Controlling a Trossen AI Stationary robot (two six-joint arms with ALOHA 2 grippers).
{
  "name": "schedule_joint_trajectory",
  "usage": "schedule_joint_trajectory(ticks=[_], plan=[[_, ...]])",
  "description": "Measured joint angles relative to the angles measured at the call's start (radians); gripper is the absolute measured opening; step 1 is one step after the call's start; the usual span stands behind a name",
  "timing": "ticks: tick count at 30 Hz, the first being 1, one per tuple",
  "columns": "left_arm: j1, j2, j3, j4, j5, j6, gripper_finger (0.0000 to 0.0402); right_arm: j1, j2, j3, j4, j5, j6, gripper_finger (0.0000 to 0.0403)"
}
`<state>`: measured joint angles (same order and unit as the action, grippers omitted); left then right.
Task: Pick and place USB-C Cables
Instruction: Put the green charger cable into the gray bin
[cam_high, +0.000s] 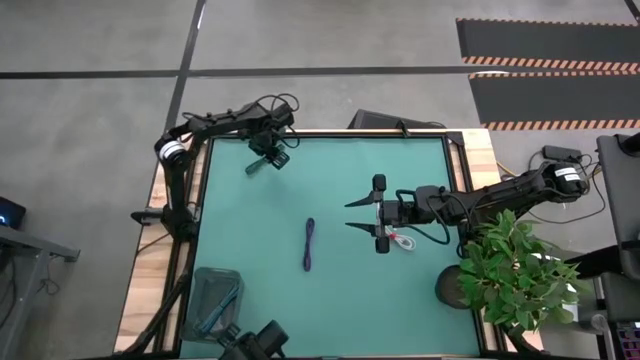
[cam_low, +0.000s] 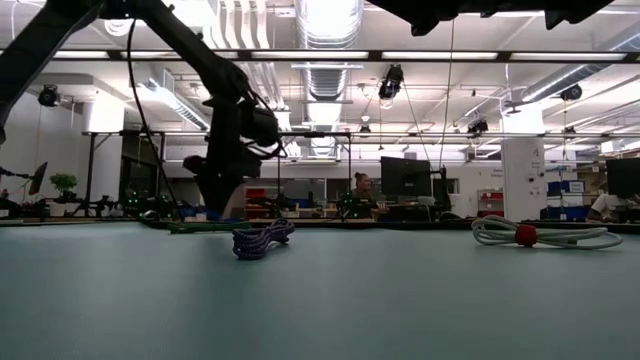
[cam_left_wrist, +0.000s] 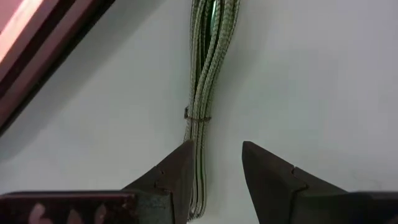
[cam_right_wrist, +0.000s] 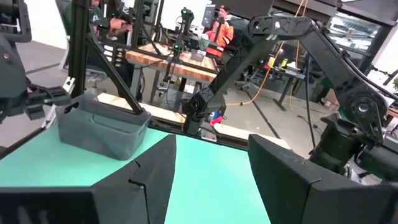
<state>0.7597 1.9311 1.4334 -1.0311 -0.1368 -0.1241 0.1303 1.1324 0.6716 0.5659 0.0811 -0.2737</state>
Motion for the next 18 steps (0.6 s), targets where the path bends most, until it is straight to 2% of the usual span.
schedule_joint_trajectory(ticks=[18], plan=[[0.0,0.045,-0.002,0.028,-0.08,0.008,0.0121,0.0,0.0,0.0,-0.009,0.0,0.001,0.0192]])
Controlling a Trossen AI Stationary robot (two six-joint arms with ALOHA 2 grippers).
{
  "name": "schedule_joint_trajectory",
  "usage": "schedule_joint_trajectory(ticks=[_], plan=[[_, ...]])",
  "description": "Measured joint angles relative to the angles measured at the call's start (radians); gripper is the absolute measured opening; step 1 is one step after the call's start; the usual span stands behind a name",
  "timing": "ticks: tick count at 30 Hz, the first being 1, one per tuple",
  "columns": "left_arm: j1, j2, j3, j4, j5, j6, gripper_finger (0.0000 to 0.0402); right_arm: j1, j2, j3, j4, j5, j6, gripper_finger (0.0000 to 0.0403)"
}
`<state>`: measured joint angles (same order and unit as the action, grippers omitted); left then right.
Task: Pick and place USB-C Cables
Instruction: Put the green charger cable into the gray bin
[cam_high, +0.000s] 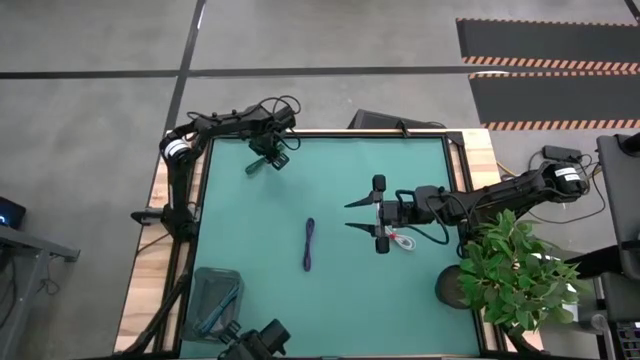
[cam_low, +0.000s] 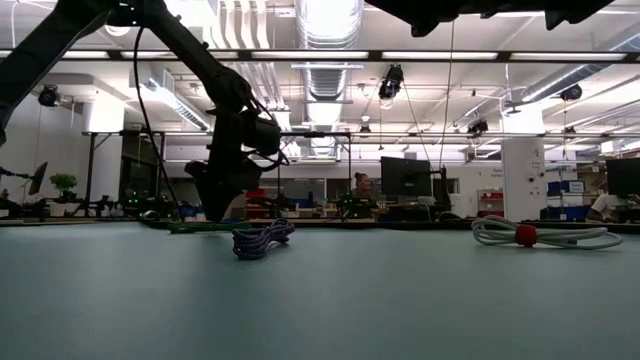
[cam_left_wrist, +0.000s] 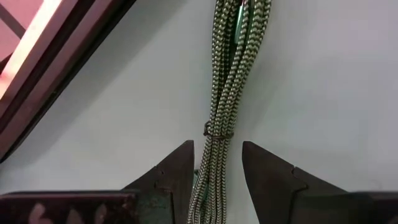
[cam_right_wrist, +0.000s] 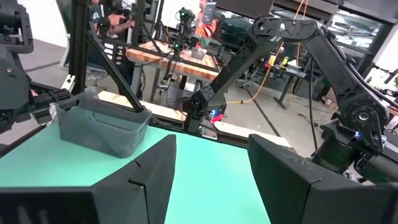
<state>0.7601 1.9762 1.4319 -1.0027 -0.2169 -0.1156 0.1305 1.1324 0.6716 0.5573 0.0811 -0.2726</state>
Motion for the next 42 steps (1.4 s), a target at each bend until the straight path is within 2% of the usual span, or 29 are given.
schedule_joint_trajectory(ticks=[24,37,42], plan=[[0.002,0.0,-0.051,0.058,0.001,0.001,0.0118,0.0,0.0,0.0,0.0,0.0,0.003,0.0192],[0.001,0.0,-0.065,0.061,0.001,-0.004,0.0015,0.0,0.0,0.0,-0.001,0.0,0.003,0.0192],[-0.008,-0.009,-0.067,0.064,0.001,-0.004,0.0006,0.0,0.0,0.0,-0.001,0.0,0.003,0.0192]])
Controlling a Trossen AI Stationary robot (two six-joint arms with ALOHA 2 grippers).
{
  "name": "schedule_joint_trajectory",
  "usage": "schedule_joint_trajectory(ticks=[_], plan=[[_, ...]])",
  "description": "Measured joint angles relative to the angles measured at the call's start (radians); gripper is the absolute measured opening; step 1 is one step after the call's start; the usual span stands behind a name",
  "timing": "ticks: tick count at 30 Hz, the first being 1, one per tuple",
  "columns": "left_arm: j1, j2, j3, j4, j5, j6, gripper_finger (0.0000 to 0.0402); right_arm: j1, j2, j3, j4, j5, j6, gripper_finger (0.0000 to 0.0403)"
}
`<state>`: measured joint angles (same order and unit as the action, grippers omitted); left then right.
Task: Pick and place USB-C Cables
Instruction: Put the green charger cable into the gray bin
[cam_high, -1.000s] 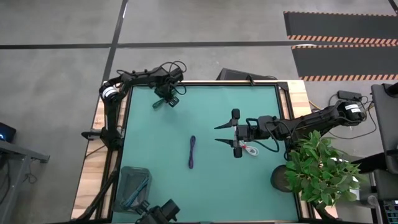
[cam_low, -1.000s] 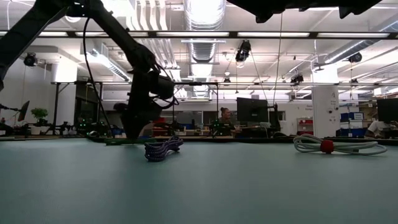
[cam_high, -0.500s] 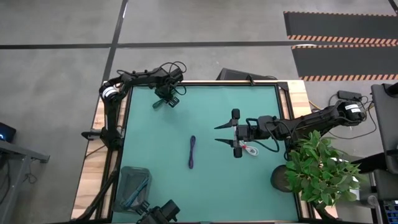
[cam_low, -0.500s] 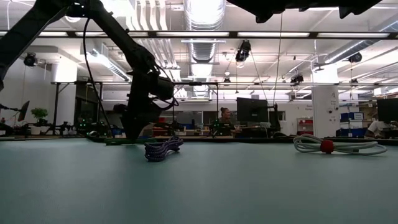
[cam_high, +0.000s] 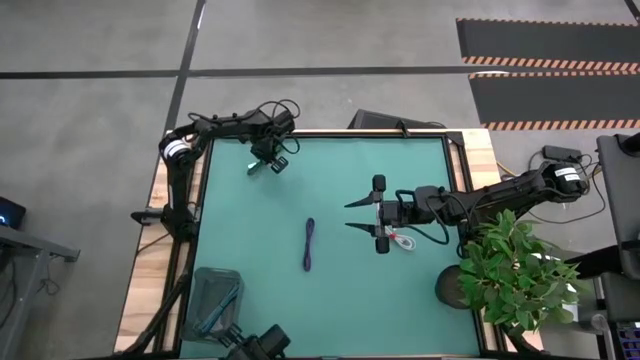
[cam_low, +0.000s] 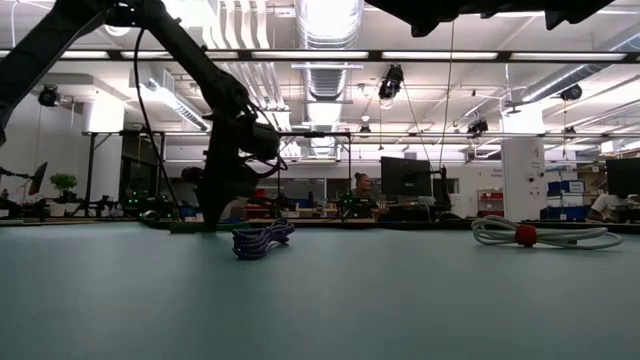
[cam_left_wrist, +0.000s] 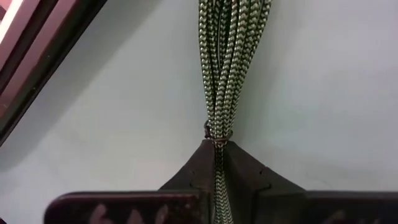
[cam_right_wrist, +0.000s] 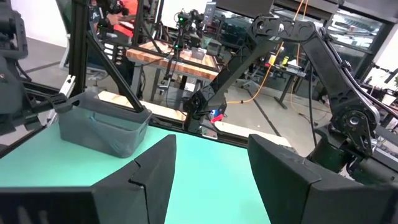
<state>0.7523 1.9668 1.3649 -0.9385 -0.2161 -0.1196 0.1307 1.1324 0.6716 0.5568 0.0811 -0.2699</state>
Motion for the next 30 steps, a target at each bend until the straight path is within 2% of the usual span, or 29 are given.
schedule_joint_trajectory(ticks=[5,12,18,22,26,30], plan=[[-0.042,-0.099,-0.002,0.003,-0.002,-0.012,0.0004,0.0,0.0,0.0,-0.002,0.0,-0.003,0.0192],[-0.212,-0.369,-0.027,0.089,-0.051,-0.084,0.0003,0.0,-0.002,0.0,-0.005,0.0,-0.019,0.0192],[-0.446,-0.62,-0.157,0.416,-0.053,-0.084,0.0002,0.0,-0.003,0.0,-0.005,0.0,-0.02,0.0192],[-0.603,-0.741,-0.272,0.673,-0.054,-0.083,0.0002,0.0,-0.003,0.0,-0.006,0.0,-0.019,0.0192],[-0.743,-0.806,-0.389,0.932,-0.052,-0.081,0.0002,0.0,-0.003,0.0,-0.005,-0.001,-0.011,0.0192],[-0.837,-0.818,-0.476,1.157,-0.053,-0.076,0.0002,0.0,-0.003,0.0,-0.004,-0.001,-0.011,0.0192]])
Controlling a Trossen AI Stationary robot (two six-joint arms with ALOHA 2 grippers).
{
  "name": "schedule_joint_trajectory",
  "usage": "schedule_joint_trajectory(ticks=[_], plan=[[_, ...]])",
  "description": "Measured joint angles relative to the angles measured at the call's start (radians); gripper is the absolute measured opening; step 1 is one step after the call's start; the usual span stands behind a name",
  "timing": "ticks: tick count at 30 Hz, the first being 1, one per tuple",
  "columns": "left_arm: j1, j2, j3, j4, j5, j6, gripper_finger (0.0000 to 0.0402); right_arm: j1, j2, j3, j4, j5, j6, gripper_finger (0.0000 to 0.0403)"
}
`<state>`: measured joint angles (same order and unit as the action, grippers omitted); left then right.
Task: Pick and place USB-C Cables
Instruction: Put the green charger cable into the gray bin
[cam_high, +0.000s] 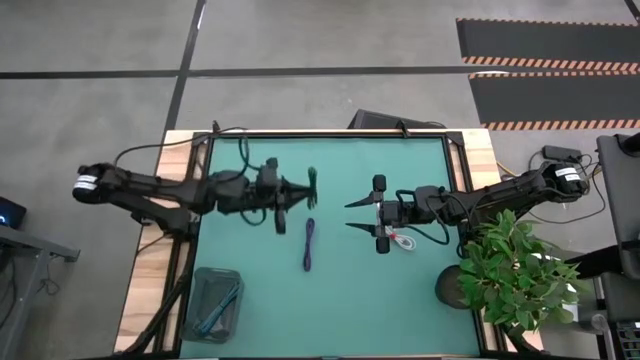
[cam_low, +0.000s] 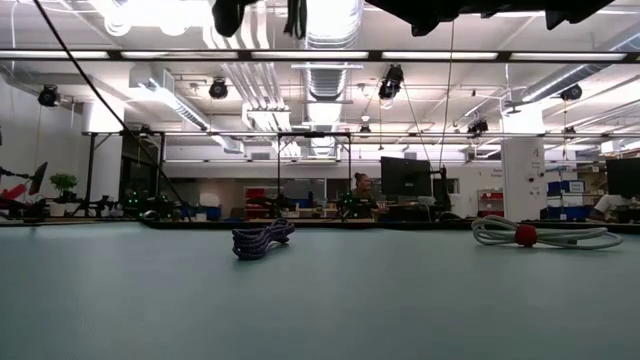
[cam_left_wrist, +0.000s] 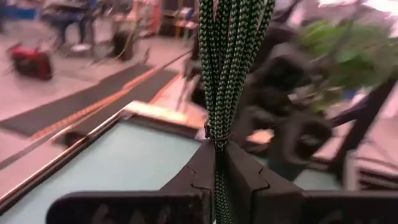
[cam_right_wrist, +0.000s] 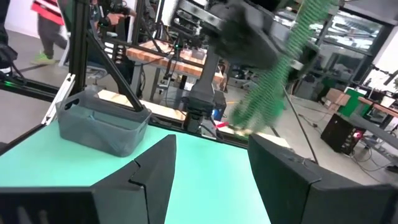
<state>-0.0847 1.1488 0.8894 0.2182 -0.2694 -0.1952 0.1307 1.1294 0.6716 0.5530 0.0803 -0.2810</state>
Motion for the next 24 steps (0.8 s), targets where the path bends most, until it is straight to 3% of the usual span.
schedule_joint_trajectory(ticks=[3,10,24], plan=[[-0.049,0.015,-0.036,0.101,0.0,0.002,0.0002,0.0,0.0,0.0,0.001,0.0,0.0,0.0192],[-0.16,0.096,-0.036,0.162,-0.001,-0.019,0.0002,0.0,-0.002,0.0,-0.003,0.0,0.0,0.0192],[-0.286,0.178,0.021,0.038,-0.077,-0.468,0.0002,0.0,-0.133,-0.001,-0.164,-0.001,0.041,0.0192]])
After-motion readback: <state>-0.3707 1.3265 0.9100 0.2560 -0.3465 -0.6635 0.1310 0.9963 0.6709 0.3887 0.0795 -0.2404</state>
